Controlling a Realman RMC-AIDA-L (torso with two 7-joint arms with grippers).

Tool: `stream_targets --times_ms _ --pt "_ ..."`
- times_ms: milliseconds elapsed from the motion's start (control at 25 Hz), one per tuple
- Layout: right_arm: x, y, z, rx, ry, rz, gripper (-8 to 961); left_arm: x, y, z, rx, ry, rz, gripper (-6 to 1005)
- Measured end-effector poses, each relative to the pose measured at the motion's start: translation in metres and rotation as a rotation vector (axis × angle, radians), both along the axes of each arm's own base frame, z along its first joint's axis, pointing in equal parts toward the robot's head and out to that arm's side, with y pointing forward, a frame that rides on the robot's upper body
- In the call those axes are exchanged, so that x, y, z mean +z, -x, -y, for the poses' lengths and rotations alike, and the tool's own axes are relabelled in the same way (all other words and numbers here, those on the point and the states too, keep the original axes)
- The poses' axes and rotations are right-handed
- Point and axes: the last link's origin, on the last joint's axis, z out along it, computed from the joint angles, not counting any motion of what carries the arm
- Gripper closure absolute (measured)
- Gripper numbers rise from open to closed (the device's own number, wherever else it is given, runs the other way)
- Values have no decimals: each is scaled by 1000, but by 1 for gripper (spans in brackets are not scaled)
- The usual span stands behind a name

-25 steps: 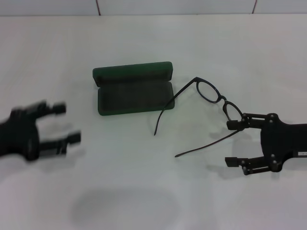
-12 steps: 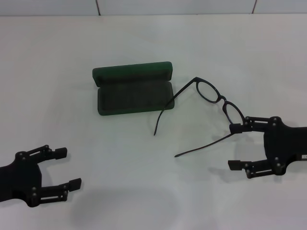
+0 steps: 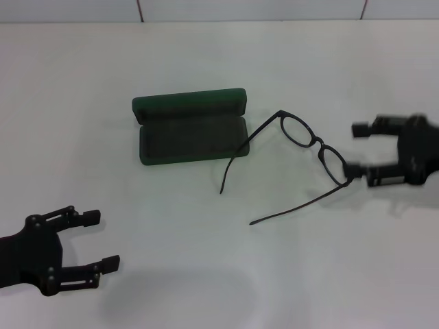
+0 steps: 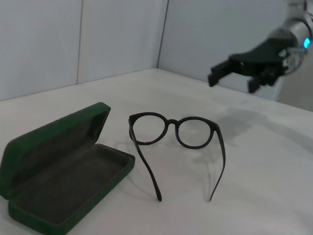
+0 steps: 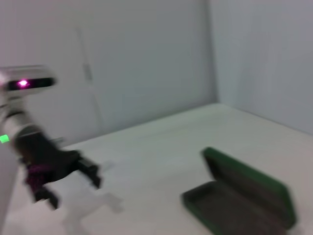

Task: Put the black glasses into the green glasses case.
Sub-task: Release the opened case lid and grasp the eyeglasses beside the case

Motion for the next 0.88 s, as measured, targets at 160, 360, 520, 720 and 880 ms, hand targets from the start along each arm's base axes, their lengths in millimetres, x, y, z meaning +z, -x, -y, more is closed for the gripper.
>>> stream_targets --times_ms 160,360,520,720,880 --pt "21 19 -26 -147 40 112 115 0 0 -1 -5 6 -3 127" --pt "40 41 -58 -350 97 278 119 1 -1 -2 -11 6 -7 126" --pt "46 55 -74 -480 100 366 129 -2 -5 -8 -29 21 -16 126" --pt "30 74 -89 -621 137 480 142 -7 -8 -13 -41 46 -28 126" --pt "-2 93 -96 -633 164 582 146 -7 -8 -13 -43 44 -31 126"
